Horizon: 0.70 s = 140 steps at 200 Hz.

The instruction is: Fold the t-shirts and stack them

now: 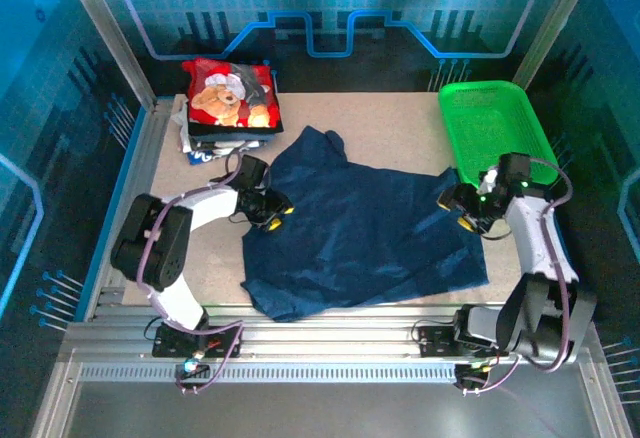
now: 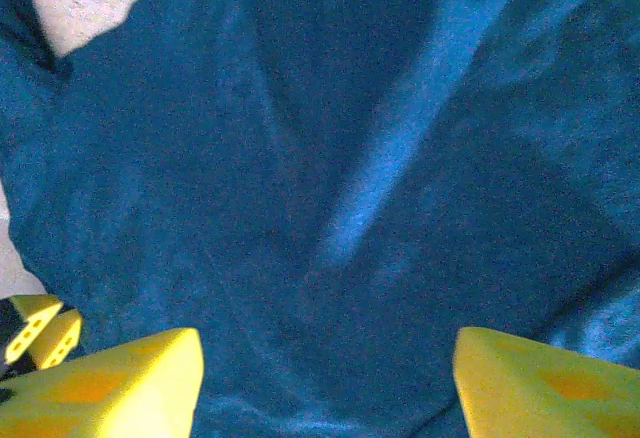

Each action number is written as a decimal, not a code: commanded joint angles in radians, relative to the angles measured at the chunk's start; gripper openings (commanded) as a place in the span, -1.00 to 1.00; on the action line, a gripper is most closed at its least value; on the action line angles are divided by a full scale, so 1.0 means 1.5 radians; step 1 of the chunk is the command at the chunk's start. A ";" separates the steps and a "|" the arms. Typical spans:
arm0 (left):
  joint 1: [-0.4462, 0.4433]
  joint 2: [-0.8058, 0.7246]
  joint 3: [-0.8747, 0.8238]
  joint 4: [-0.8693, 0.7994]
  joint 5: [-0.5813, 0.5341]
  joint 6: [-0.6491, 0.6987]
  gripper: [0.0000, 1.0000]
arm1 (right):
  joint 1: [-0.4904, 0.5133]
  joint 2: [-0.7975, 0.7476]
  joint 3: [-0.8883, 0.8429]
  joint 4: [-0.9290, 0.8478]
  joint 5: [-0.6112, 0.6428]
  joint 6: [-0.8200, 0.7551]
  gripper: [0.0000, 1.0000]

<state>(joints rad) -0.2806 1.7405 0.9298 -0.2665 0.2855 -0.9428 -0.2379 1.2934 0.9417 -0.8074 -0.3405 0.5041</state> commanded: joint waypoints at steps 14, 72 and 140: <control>-0.001 0.072 0.056 -0.017 -0.050 0.000 -0.20 | 0.049 0.131 -0.006 0.082 0.054 0.068 -0.19; 0.056 0.170 0.150 -0.053 -0.107 0.009 -0.28 | 0.126 0.343 0.121 0.071 0.195 0.150 -0.49; 0.133 0.261 0.356 -0.120 -0.095 0.088 -0.25 | 0.141 0.560 0.384 0.012 0.227 0.186 -0.53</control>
<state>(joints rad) -0.1123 2.0502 1.3552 -0.3298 0.2131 -0.8986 -0.0326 2.0235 1.4067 -0.7475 -0.0589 0.7444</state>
